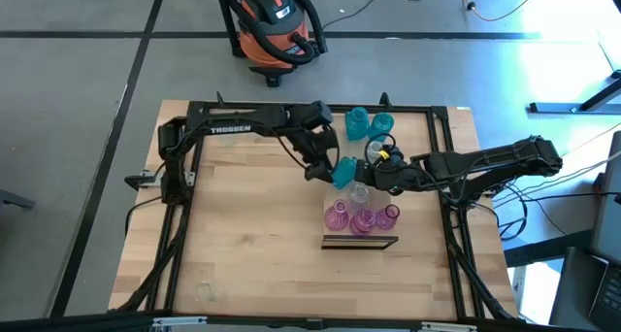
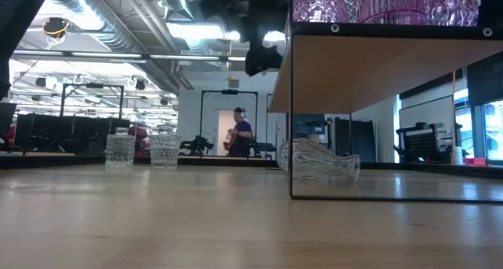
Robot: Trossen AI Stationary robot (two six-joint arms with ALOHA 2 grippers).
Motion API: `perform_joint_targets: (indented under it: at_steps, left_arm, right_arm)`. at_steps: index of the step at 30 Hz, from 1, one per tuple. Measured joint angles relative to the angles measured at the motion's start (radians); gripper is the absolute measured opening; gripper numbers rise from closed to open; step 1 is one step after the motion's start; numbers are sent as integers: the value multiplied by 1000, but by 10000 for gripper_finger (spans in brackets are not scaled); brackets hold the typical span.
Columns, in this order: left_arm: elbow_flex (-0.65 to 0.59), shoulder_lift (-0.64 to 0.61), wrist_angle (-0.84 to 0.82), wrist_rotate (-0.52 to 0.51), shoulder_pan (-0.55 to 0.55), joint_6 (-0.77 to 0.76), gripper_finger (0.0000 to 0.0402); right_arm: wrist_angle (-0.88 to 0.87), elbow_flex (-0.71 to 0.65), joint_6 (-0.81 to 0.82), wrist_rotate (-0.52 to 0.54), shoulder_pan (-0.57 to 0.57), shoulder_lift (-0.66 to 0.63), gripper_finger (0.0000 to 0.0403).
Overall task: Sort vases onto shelf
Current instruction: Adjust the blue vase on the shelf
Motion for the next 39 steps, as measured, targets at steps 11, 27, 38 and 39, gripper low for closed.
perform_joint_targets:
  at_steps: [11, 27, 38, 39]
  left_arm:
    - [0, 2, 59, -150, -13, -58, 328]
    - [0, 3, 97, -217, -23, 145, 336]
    - [0, 10, 90, -338, -76, 339, 336]
    - [0, 11, 90, -343, -77, 345, 336]
  right_arm:
    - [7, 1, 2, 24, -5, 7, 17]
    - [93, 1, -23, -43, -21, 58, 17]
    - [105, 1, -23, -51, -18, 57, 17]
    - [109, 1, -24, -48, -18, 57, 17]
